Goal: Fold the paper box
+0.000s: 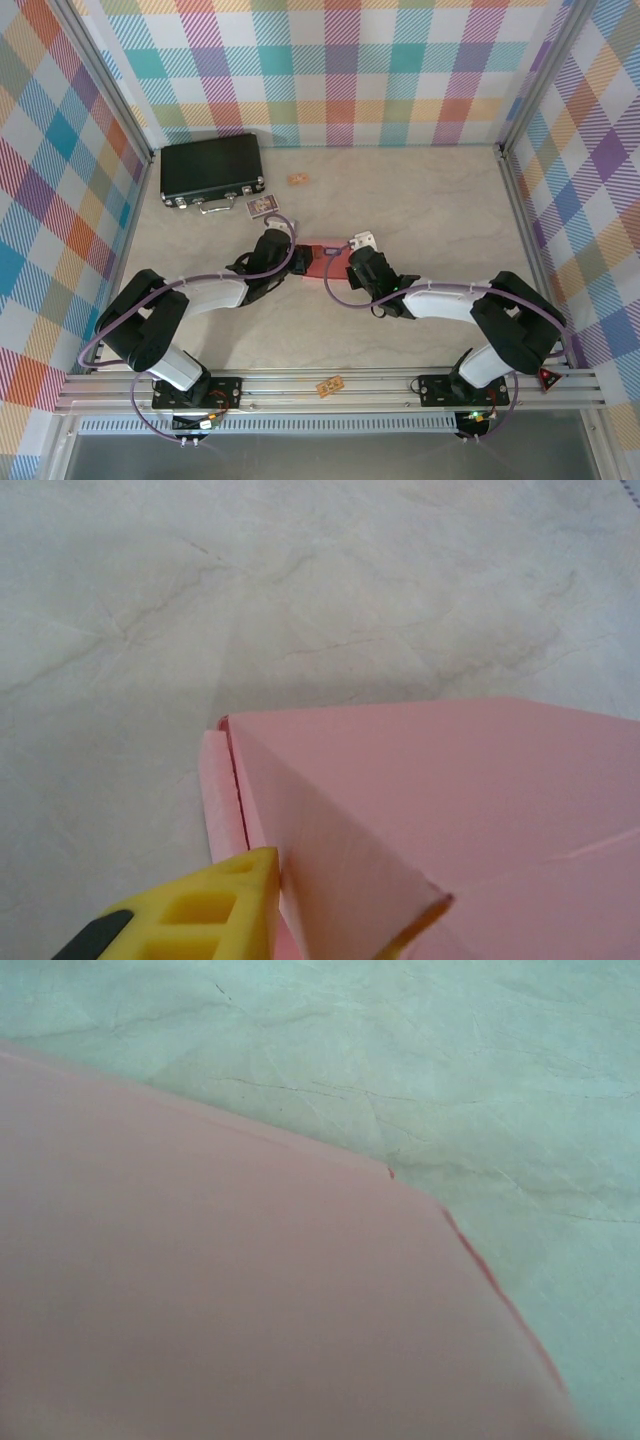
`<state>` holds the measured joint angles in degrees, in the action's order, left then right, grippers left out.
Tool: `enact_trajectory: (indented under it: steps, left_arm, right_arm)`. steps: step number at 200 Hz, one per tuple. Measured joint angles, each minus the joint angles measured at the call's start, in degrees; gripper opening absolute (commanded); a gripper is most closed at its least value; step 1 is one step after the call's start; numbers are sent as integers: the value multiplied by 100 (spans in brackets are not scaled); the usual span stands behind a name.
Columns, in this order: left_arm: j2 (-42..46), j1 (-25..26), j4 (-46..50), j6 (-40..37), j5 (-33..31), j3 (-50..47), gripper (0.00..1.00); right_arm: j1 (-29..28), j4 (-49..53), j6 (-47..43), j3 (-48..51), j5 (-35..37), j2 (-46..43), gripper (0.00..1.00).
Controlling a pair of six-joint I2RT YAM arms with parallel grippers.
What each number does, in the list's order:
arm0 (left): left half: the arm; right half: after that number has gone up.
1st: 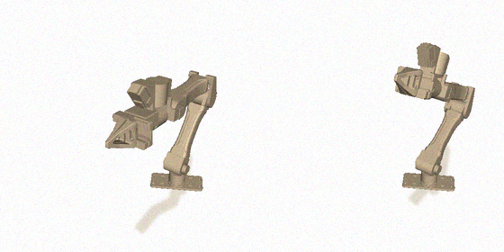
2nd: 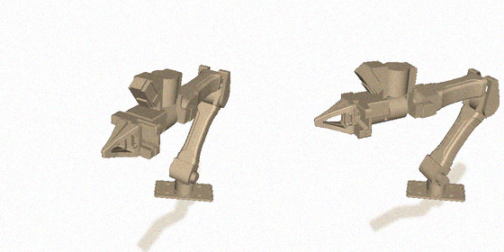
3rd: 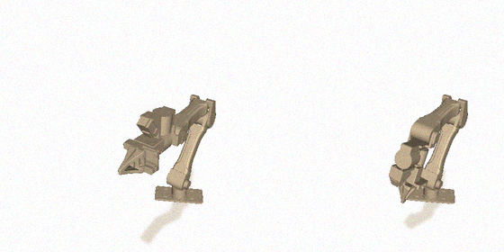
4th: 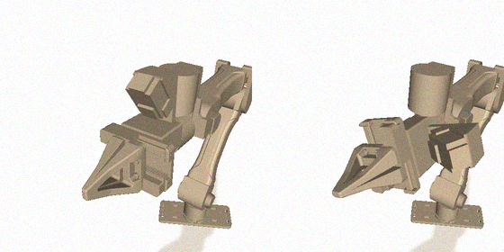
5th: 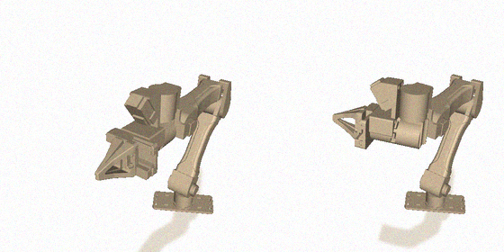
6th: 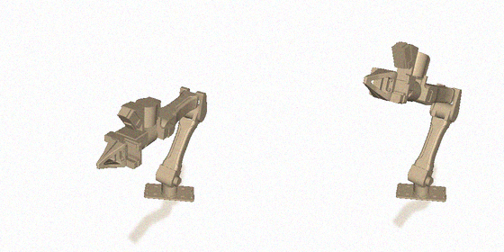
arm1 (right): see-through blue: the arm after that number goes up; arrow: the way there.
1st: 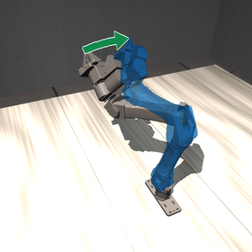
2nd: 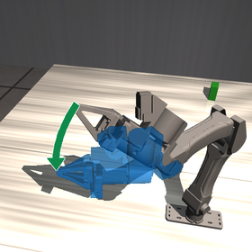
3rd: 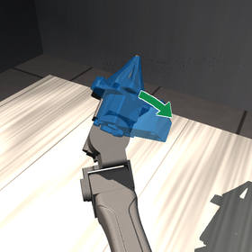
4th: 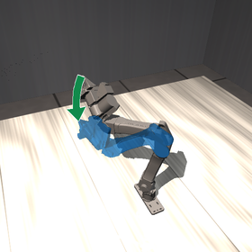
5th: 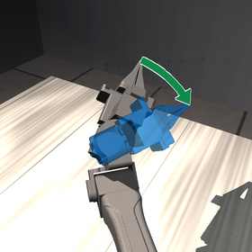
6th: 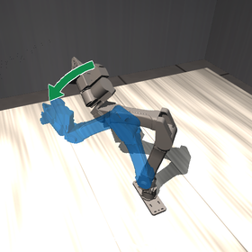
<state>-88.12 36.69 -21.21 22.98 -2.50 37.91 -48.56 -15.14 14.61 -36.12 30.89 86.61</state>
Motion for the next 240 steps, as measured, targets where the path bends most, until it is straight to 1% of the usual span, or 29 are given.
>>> enact_trajectory:
  steps: [31,107,240]
  left_arm:
    - [44,7,-2,17,0,-98,27]
    - [101,42,-17,26,-2,-269,23]
    - [236,42,-15,42,-15,-446,25]
  right_arm:
    - [-63,15,66,26,20,0,12]
    - [-133,94,205,83,17,0,12]
    - [-179,494,557,125,-2,-105,12]
